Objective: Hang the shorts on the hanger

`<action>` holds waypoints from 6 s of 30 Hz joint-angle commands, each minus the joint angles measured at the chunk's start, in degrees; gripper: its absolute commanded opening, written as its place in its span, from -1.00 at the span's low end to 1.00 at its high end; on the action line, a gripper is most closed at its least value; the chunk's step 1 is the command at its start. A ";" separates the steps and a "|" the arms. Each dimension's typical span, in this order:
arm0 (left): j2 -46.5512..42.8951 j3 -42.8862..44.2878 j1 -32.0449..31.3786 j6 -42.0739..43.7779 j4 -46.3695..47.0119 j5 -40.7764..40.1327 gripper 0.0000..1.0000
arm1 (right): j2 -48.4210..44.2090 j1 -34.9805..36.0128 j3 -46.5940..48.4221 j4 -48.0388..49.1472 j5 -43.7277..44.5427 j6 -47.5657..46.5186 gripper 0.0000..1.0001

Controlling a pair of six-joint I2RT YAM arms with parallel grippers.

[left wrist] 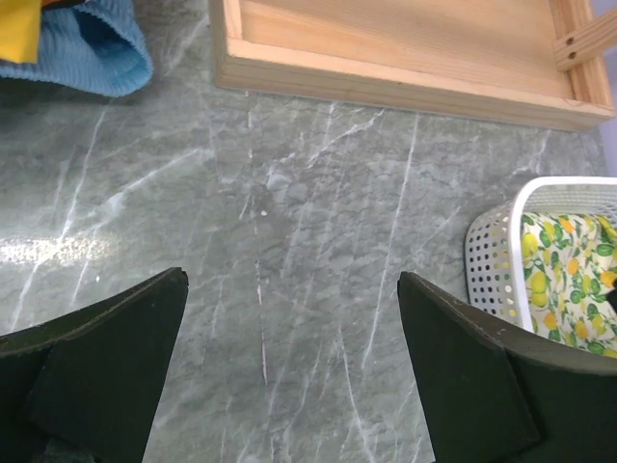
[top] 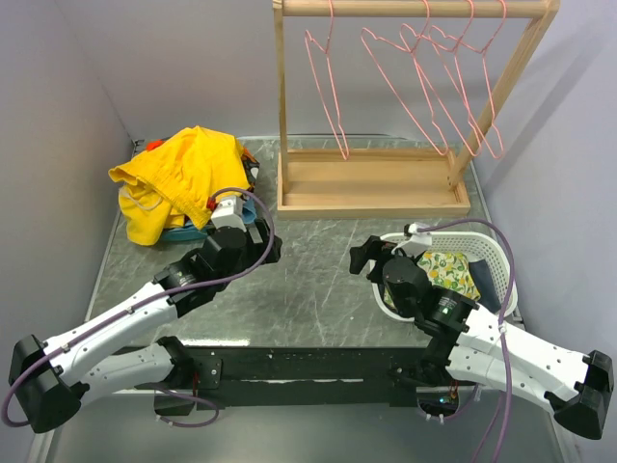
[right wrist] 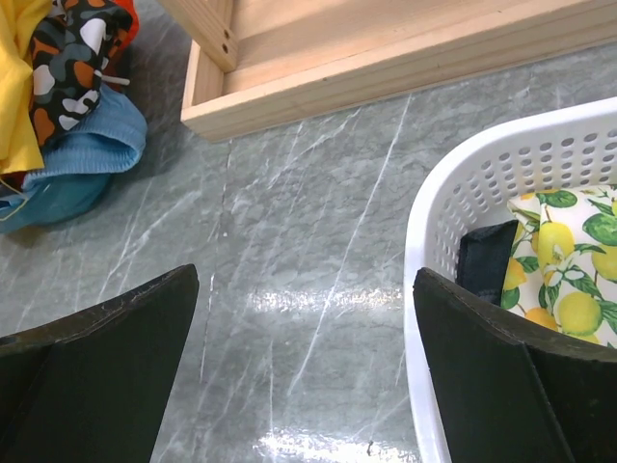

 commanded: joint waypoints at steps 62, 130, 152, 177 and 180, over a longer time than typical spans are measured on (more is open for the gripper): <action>29.15 14.54 59.81 -8.76 25.45 23.16 0.19 | 4.01 -0.01 3.50 6.90 -18.70 -9.81 1.00; 2.87 8.83 -7.95 -24.75 5.52 -17.85 -0.98 | 13.32 17.56 14.14 3.73 -10.79 -0.94 0.84; 7.35 15.42 -9.53 -31.61 -3.45 -14.88 -0.98 | 32.13 23.46 14.49 18.32 2.14 0.82 0.99; -5.47 3.12 -9.36 -21.77 -12.68 -19.80 0.33 | 15.08 -1.59 6.75 1.46 -11.23 -4.54 -1.00; -6.62 2.42 -8.39 -22.30 -16.19 -19.81 0.23 | 15.96 -2.82 7.71 0.14 -11.75 -4.01 -1.00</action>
